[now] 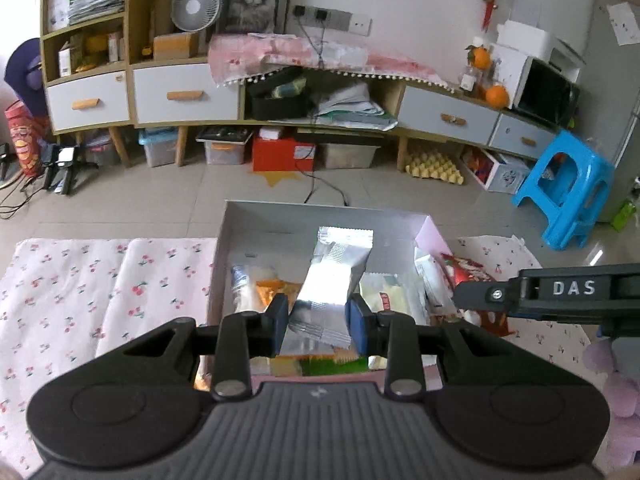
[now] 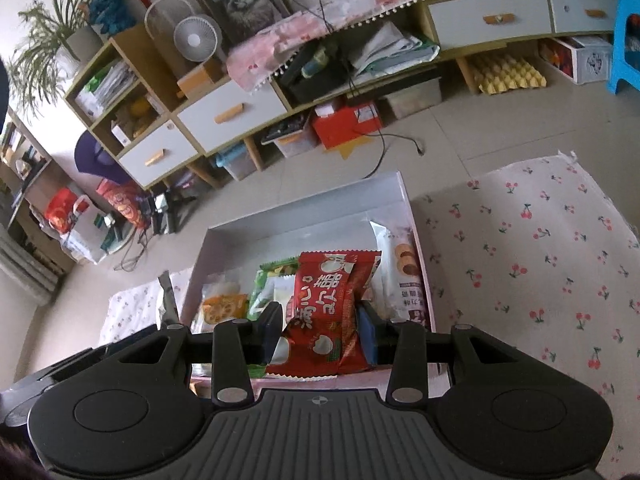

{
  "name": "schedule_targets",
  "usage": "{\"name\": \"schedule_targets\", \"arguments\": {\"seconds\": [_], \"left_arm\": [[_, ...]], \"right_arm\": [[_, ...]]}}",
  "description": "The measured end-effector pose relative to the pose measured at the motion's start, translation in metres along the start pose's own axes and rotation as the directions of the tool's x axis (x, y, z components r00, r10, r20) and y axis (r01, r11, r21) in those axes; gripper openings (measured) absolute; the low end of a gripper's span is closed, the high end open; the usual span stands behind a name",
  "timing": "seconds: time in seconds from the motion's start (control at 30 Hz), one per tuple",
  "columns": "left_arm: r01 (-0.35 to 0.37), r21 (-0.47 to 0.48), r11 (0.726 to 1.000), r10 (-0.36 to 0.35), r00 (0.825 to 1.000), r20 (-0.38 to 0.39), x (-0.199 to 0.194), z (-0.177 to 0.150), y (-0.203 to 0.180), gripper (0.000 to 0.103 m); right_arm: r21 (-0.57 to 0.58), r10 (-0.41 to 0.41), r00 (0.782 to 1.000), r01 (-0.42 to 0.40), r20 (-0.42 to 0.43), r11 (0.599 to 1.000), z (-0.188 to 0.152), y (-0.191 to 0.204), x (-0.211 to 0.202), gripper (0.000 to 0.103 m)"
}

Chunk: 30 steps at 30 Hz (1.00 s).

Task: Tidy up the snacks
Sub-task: 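Carry the silver and red packets over the pink box, lower them in, open both tools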

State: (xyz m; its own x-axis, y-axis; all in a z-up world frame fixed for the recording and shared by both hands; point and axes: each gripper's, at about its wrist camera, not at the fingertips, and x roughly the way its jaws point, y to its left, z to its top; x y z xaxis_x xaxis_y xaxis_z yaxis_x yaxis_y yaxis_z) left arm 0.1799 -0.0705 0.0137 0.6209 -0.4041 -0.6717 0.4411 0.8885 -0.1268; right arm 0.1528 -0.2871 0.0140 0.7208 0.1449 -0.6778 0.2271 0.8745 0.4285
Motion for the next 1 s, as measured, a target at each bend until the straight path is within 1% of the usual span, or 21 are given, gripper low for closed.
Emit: {"name": "schedule_targets", "arguments": {"seconds": [0.07,0.13,0.23,0.33,0.6,0.7,0.77,0.8,0.83,0.87,1.0], "left_arm": [[-0.009,-0.011,1.0,0.008,1.0,-0.016,0.007,0.0,0.001,0.029],[0.001,-0.034,0.999,-0.002,1.0,-0.027,0.013,0.001,0.004,0.029],[0.004,-0.062,0.998,-0.005,1.0,-0.026,0.018,0.003,0.008,0.029],[0.021,-0.09,0.996,-0.023,0.999,-0.025,0.02,0.005,0.011,0.03],[0.022,-0.105,0.994,-0.026,0.999,-0.034,0.028,0.005,0.013,0.03],[0.031,-0.107,0.994,-0.034,0.999,-0.026,0.028,0.006,0.014,0.032],[0.029,-0.099,0.995,-0.031,0.999,-0.017,0.027,0.006,0.013,0.041],[0.018,-0.097,0.995,-0.019,1.0,-0.01,0.026,0.006,0.013,0.056],[0.01,-0.095,0.995,-0.01,1.0,-0.005,0.025,0.006,0.012,0.067],[0.005,-0.091,0.996,-0.005,1.0,0.002,0.024,0.006,0.012,0.069],[0.006,-0.089,0.996,-0.006,1.0,-0.001,0.021,0.006,0.012,0.069]], "right_arm": [[-0.003,-0.008,1.0,0.008,0.001,1.0,0.001,0.0,0.005,0.039],[0.003,-0.003,1.0,0.003,0.005,1.0,0.004,0.0,0.01,0.039],[0.025,0.015,1.0,-0.016,0.024,1.0,0.008,-0.002,0.013,0.039],[0.046,0.03,0.999,-0.032,0.035,0.998,0.012,-0.005,0.017,0.039],[0.062,0.03,0.999,-0.031,0.019,0.998,0.011,-0.006,0.029,0.039],[0.061,0.027,1.0,-0.028,0.014,0.998,0.01,-0.005,0.03,0.039],[0.061,0.025,1.0,-0.026,0.014,0.998,0.01,-0.005,0.03,0.04],[0.063,0.028,1.0,-0.029,0.013,0.998,0.01,-0.005,0.03,0.042],[0.068,0.031,0.999,-0.031,0.009,0.997,0.01,-0.006,0.031,0.043],[0.074,0.035,0.999,-0.035,0.005,0.997,0.01,-0.007,0.031,0.043],[0.083,0.037,0.999,-0.036,-0.012,0.996,0.01,-0.009,0.031,0.043]]}}
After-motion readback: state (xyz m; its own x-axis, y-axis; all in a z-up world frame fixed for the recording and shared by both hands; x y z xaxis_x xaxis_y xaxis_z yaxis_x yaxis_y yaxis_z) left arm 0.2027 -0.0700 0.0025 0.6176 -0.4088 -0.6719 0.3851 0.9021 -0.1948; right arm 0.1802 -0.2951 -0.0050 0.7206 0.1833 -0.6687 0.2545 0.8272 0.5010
